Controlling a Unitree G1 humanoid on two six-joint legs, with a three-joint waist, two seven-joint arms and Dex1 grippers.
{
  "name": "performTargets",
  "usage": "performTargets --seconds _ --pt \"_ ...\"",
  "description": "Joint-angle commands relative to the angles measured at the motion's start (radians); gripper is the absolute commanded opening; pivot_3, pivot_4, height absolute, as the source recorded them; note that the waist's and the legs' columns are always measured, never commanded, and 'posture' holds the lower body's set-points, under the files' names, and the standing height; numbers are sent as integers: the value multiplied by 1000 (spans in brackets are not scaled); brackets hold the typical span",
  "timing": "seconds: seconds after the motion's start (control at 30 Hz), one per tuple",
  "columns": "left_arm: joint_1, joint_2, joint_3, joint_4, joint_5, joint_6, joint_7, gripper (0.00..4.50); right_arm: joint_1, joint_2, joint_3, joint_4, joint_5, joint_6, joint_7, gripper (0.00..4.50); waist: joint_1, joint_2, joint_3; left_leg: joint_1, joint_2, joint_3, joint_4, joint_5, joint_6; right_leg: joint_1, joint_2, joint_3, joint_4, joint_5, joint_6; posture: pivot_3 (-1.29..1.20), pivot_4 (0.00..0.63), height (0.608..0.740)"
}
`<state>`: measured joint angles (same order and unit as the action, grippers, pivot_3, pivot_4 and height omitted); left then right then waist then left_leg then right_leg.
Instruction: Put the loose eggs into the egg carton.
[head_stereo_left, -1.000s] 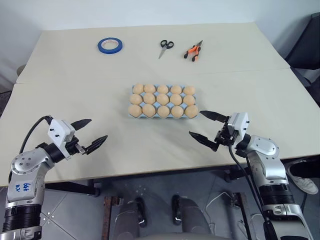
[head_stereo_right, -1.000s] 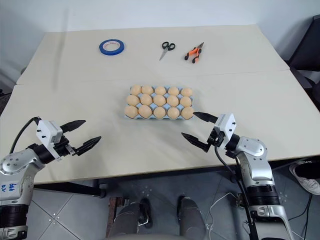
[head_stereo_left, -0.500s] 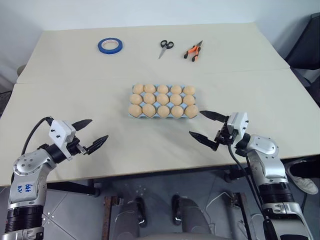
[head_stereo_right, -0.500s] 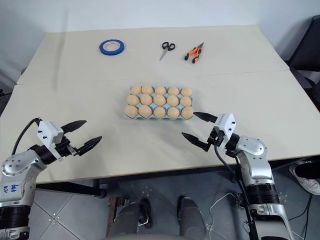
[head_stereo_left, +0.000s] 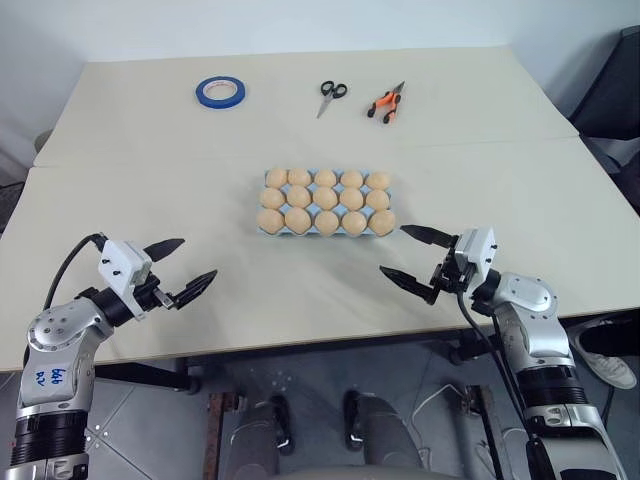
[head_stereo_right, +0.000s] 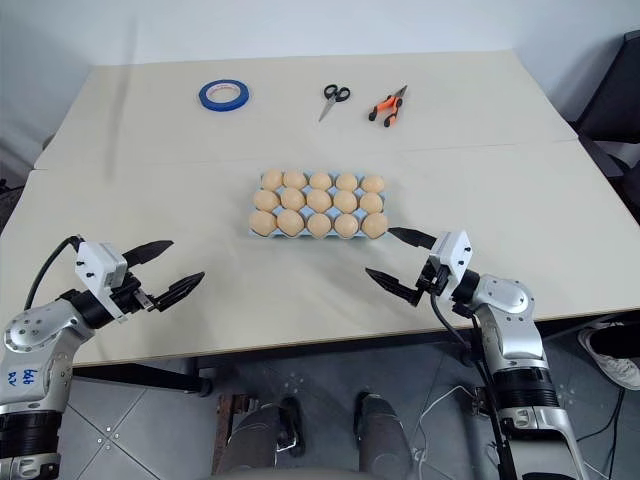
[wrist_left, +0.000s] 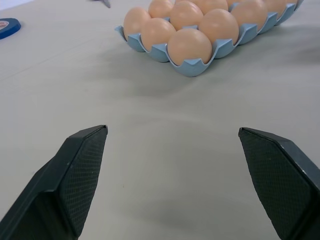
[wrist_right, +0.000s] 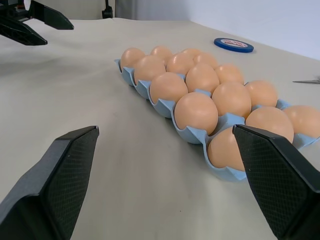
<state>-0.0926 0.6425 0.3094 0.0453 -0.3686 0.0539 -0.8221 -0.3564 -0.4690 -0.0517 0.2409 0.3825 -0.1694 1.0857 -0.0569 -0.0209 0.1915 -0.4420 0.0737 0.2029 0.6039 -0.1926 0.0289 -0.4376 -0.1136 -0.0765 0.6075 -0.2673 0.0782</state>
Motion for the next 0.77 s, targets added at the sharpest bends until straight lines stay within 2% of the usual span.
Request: performTargets --seconds 0.03,0.77 --pt "1 -4 20 -25 -23 -11 2 4473 -15 -4 -15 -22 11 -6 -2 4500 0 0 0 0 0 0 0 0 0 0 0 0 0 0 0 0 150 740" --pt "2 -3 25 -31 -12 -24 15 4473 -24 -5 -13 -39 13 23 -7 4500 0 0 0 0 0 0 0 0 0 0 0 0 0 0 0 0 150 740"
